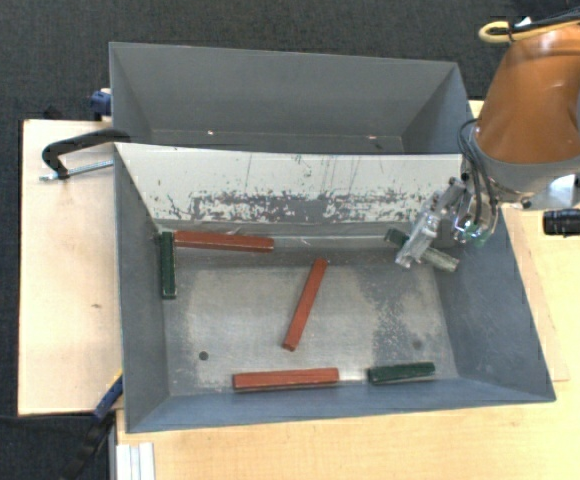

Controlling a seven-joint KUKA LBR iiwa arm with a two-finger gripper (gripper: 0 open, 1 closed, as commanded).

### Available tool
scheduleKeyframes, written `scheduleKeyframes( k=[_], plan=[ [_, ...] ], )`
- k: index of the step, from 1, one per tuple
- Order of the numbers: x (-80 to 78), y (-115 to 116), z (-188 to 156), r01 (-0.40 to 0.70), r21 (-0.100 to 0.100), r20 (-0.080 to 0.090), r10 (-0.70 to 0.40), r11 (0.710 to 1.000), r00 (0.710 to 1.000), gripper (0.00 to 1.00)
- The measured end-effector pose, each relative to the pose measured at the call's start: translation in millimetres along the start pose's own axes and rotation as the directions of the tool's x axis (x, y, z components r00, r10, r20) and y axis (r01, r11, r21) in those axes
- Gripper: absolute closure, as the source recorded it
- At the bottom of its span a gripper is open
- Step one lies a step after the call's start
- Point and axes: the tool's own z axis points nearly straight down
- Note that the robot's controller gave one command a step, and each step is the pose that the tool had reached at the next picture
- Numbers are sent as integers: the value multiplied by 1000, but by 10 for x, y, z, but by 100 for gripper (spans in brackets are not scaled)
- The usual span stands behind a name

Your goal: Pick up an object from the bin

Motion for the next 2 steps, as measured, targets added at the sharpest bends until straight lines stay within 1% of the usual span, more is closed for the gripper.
scheduleKeyframes(
  k=[1,2],
  plan=[
    [61,-76,-136,5,-2,4,-4,1000,1000,100],
    [35,-78,-225,21,-2,9,-21,1000,1000,100]
  ],
)
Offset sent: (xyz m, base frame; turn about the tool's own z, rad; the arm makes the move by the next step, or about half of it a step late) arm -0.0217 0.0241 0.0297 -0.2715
